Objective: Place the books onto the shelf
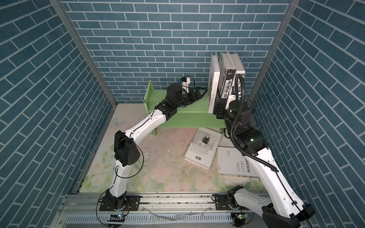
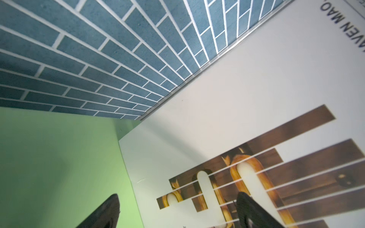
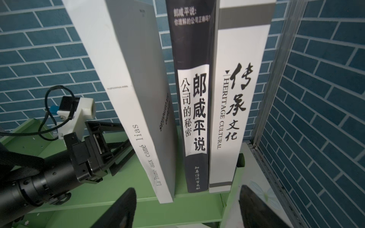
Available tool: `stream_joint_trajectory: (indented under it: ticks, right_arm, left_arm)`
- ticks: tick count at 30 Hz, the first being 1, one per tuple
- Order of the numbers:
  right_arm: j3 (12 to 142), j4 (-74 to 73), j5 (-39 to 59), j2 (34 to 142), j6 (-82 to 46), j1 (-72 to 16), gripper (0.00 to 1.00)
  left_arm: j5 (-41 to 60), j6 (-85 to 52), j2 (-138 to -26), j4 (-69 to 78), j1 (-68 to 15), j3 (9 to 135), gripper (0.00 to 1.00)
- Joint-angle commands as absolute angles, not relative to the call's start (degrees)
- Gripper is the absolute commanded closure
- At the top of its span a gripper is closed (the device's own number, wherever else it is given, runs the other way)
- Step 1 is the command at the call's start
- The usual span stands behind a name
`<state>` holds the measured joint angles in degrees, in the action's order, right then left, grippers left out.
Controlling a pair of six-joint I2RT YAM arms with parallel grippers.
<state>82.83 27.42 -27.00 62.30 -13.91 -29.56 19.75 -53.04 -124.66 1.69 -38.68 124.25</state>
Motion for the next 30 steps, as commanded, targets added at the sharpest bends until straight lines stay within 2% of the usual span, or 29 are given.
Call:
stream_joint_trajectory:
  ticks: [1,3,6,7,9,21,30]
  right_arm:
    - [81.9,34.3,-27.9,61.9,-20.0,-28.2,0.18]
    - [80.5,35.6,-27.9,60.7,-22.8,-27.5,0.16]
    - [74.7,31.4,-24.3,57.6,-24.9,-26.9,0.1]
    - [72.8,29.9,-23.2,56.8,-25.8,-26.8,0.04]
    - [70.1,28.3,-23.1,55.8,-27.7,-26.7,0.01]
    - [65.2,22.3,-15.1,57.0,-32.0,-20.4,0.02]
    - [65.7,19.0,-8.5,61.1,-32.8,-18.8,0.02]
  left_arm:
    - [17.1,-54.3,-125.0,3.9,-39.6,124.3,0.06]
    - [16.3,-54.5,-125.0,3.2,-39.8,124.1,0.07]
    - [15.8,-54.7,-125.4,2.7,-40.2,123.9,0.07]
    - [15.8,-55.2,-125.7,2.7,-40.3,123.8,0.07]
    - [16.0,-56.1,-126.4,3.2,-40.4,123.8,0.07]
    - [13.2,-57.5,-128.3,3.2,-42.5,124.6,0.1]
    - [12.2,-59.3,-130.1,3.4,-42.7,126.5,0.1]
